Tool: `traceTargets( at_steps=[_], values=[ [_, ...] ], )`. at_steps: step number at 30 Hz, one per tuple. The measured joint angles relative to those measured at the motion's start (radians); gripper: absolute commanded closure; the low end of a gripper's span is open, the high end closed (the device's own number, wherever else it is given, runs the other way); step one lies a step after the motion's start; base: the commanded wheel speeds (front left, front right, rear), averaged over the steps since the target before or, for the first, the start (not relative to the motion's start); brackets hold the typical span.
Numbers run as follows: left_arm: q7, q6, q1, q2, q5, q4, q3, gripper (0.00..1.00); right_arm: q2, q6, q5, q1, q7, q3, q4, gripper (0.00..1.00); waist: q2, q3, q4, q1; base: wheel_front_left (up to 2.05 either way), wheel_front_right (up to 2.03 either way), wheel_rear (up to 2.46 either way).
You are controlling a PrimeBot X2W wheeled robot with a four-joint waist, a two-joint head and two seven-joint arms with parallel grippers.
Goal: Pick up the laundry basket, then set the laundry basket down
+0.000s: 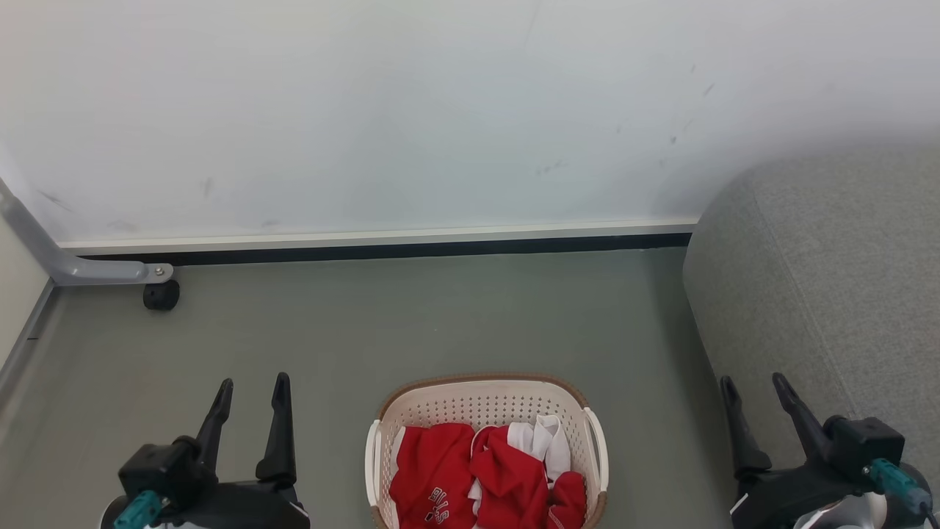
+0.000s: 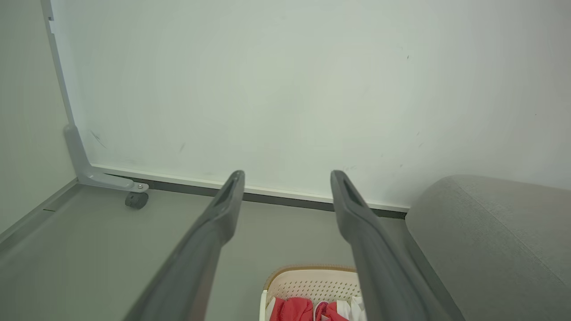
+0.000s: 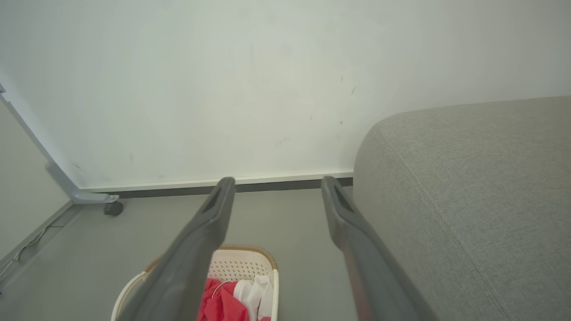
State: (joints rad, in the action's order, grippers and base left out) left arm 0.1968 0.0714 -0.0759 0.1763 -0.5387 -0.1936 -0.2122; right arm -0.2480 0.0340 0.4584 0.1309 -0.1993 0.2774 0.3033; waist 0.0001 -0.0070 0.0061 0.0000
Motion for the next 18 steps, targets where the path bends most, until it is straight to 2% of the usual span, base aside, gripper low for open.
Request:
traceTargets(
  at_steps=[12,18],
  values=[
    [0.035,0.035,0.001,-0.004,0.133,-0.034,-0.02,0.0,-0.017,0.022,-0.155,0.003,-0.05,0.048,0.032,0.0,0.0,-0.003,0.003,0.0,0.0,0.0,0.0],
    [0.035,0.04,0.002,-0.012,0.139,-0.05,-0.02,0.0,-0.017,0.027,-0.16,0.003,-0.05,0.046,0.043,0.0,0.0,-0.003,0.003,0.0,0.0,0.0,0.0]
  ],
)
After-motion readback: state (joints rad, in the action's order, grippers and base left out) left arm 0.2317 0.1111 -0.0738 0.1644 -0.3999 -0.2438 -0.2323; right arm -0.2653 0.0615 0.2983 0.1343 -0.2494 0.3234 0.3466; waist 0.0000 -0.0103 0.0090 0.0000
